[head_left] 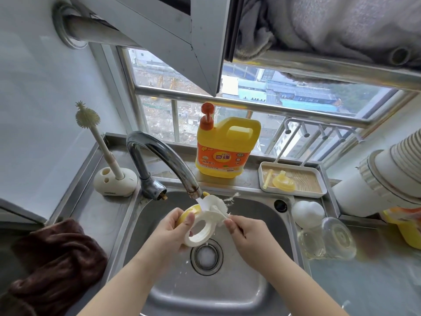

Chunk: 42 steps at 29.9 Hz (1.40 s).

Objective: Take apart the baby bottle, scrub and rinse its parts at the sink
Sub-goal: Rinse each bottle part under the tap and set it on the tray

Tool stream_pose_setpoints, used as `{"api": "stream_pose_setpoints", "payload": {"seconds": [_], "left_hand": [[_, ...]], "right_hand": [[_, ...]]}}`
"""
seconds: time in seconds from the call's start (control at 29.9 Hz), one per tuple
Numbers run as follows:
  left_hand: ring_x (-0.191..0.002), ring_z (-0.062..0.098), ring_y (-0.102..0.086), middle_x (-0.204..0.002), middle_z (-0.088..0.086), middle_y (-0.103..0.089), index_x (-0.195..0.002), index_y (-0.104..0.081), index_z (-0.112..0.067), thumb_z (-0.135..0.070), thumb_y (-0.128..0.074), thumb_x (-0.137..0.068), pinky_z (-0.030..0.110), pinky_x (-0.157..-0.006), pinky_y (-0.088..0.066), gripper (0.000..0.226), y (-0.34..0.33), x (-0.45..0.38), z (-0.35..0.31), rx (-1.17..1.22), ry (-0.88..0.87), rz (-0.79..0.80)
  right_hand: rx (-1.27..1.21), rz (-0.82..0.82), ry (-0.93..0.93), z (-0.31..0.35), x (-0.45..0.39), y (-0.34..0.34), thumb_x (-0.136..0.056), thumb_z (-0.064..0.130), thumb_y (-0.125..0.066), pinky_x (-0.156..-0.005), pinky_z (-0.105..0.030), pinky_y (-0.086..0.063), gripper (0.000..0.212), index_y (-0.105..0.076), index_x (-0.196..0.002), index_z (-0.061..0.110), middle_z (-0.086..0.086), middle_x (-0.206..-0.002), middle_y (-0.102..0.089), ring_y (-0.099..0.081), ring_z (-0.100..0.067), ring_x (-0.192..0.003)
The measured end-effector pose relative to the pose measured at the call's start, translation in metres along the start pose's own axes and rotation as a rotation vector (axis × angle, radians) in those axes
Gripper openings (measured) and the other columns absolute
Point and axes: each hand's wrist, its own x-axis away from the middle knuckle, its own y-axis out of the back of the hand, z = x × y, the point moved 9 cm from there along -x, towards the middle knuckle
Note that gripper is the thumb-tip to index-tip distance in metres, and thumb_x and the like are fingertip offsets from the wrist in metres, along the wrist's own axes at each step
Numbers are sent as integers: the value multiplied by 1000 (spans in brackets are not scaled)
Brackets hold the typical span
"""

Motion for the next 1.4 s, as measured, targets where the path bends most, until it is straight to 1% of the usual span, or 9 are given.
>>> {"api": "stream_pose_setpoints", "payload": {"seconds": [0.13,0.27,0.57,0.77,0.9,0.97,1.14,1.24,1.4], "left_hand": [[-64,11,-49,-71,3,-54,-81,-51,-11,-29,-73,-78,35,-71,-49,28,-14,5,3,49,49,121],[-61,8,-53,-72,1,-59,-82,-55,-9,-21,-66,-81,26,-65,-51,17,-25,12,-5,111,45,207],[-55,15,-55,-65,8,-54,-87,-53,-8,-26,-52,-82,56,-82,-51,19,-15,6,-9,397,76,66],[-81,34,-55,-100,19,-53,-122,-47,2,-34,-34,-100,53,-66,-57,44,-9,-3,6,399,205,0],[-64,26,-64,-92,20,-54,-105,-51,-5,-28,-38,-100,47,-62,-58,28,-4,0,10,225,235,-55],[-73,27,-59,-96,19,-54,-98,-53,-8,-26,-39,-100,45,-61,-58,23,-9,1,13,157,249,-40],[-74,30,-62,-95,21,-63,-104,-54,-6,-20,-39,-101,46,-58,-57,21,-15,0,7,203,263,-59],[-66,25,-62,-91,17,-64,-102,-58,-8,-23,-40,-100,37,-47,-55,23,-8,0,1,204,233,-59],[-69,23,-61,-81,10,-62,-94,-59,-13,-23,-43,-99,42,-58,-58,19,-15,1,3,131,221,-28]], "right_hand": [[17,38,-101,-8,-5,1,-99,32,-39,-50,-17,-31,30,-62,-89,17,10,-57,-47,-42,-3,-51],[-16,1,-197,-11,-28,15,-100,34,-36,-57,-26,-38,32,-64,-95,18,2,-74,-60,-52,-14,-68],[-51,-30,-150,-14,2,-3,-98,32,-41,-56,-28,-34,32,-59,-79,14,7,-55,-45,-40,-7,-53],[2,-51,-19,-8,14,-3,-98,32,-42,-52,-21,-30,33,-55,-78,9,8,-54,-44,-39,-8,-51],[84,-36,13,-12,17,3,-97,33,-43,-52,-23,-29,32,-44,-70,18,9,-54,-39,-38,-9,-52],[93,-38,49,-2,12,0,-98,34,-41,-56,-28,-33,32,-48,-73,16,9,-58,-44,-41,-10,-56],[231,66,186,26,16,-23,-98,41,-34,-69,-34,-39,32,-56,-95,18,-1,-88,-60,-54,-22,-85],[374,139,103,-1,24,-18,-99,43,-33,-70,-31,-36,34,-55,-120,28,2,-102,-61,-55,-21,-99],[236,-19,74,-6,7,9,-93,46,-32,-68,-36,-43,39,-60,-94,19,3,-78,-57,-55,-21,-80]]}}
